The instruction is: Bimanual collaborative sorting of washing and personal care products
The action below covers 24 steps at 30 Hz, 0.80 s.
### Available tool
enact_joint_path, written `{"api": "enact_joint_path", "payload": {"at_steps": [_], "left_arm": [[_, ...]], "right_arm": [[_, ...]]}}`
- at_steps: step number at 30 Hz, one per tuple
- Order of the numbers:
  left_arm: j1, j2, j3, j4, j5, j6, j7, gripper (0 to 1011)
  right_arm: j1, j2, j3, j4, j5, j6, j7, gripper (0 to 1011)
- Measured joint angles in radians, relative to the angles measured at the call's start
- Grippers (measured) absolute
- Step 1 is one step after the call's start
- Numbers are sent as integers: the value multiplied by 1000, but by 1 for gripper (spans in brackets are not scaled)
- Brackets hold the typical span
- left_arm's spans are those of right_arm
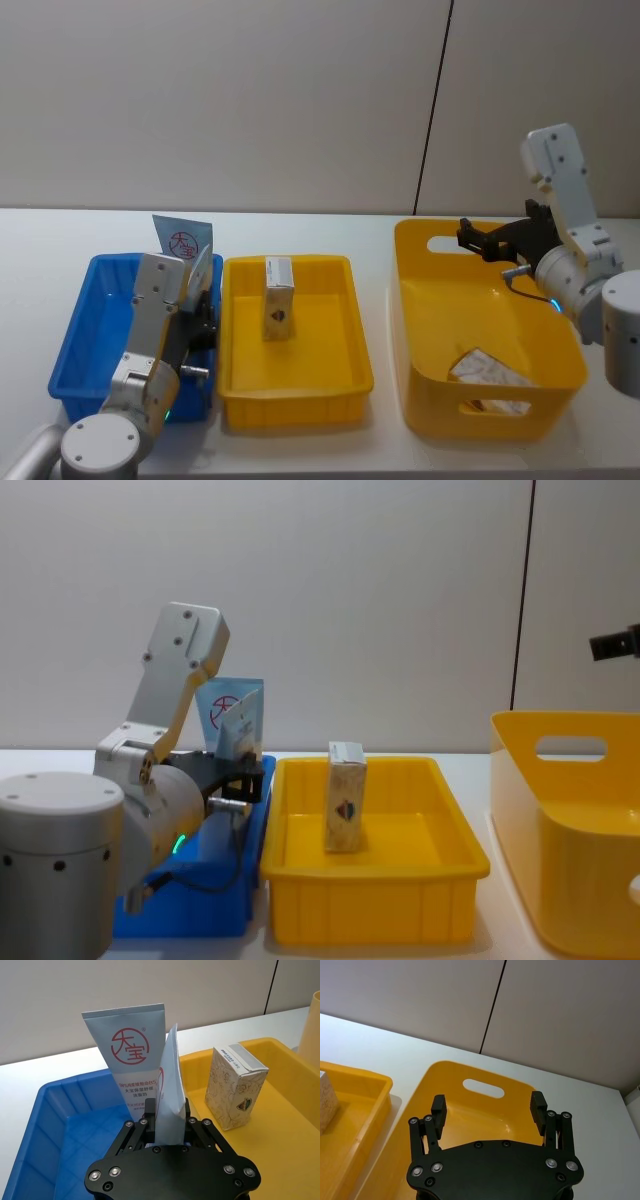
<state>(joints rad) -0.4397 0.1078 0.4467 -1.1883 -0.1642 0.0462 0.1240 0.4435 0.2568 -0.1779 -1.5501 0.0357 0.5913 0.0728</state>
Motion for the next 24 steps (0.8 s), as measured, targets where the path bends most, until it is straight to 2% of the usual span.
{"api": "enact_joint_path", "payload": {"at_steps": [16,24], "left_arm": [[-2,1,0,-1,2,0,-4,237],[-16,15,-7,-49,2,10,-35,236]], "right_arm": [[0,0,0,0,0,0,0,1003],[0,0,0,0,0,0,0,1004]]}}
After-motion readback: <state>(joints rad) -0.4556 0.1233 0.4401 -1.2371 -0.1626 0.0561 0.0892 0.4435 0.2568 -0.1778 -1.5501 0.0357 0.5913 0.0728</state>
